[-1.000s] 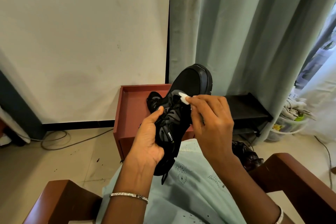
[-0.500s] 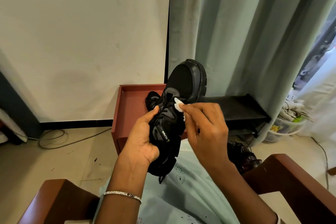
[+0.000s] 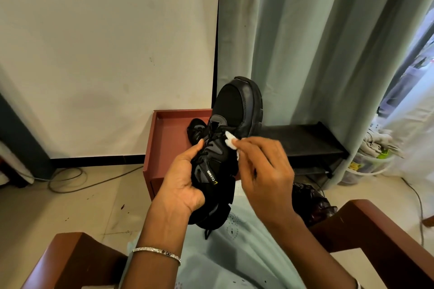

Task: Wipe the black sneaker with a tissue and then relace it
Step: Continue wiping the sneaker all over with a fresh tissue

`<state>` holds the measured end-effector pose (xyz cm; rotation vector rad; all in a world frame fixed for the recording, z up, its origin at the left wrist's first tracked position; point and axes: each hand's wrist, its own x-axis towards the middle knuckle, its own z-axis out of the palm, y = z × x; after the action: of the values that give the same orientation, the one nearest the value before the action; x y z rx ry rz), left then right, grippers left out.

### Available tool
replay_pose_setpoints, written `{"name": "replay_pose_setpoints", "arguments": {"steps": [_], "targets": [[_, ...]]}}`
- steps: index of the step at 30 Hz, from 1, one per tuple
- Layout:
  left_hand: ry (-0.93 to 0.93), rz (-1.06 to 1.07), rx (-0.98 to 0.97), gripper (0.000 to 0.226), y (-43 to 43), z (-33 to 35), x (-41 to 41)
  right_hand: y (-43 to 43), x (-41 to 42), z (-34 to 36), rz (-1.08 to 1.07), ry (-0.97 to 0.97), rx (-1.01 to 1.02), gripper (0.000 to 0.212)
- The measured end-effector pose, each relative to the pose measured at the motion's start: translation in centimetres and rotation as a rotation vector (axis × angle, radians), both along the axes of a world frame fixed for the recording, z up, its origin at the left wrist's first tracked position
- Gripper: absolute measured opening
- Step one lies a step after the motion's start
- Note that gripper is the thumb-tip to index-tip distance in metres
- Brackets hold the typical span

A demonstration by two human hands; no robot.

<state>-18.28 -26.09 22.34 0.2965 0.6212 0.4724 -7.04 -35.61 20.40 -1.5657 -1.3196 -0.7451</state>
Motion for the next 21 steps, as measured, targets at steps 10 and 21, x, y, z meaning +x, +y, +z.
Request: {"name": "replay_pose_setpoints", "arguments": {"steps": [10,21], "targets": [[-0.001,0.022,0.005,0.038,0.0,-0.1,0.1,-0.4,1.1,0.3,-0.01,0.024,0.036,0.017],[0.02,0.035,0.054,0.025,-0.7,0.4,0.3,0.4,4.2,3.3,-0.083,-0.043,0.115,0.011]]}}
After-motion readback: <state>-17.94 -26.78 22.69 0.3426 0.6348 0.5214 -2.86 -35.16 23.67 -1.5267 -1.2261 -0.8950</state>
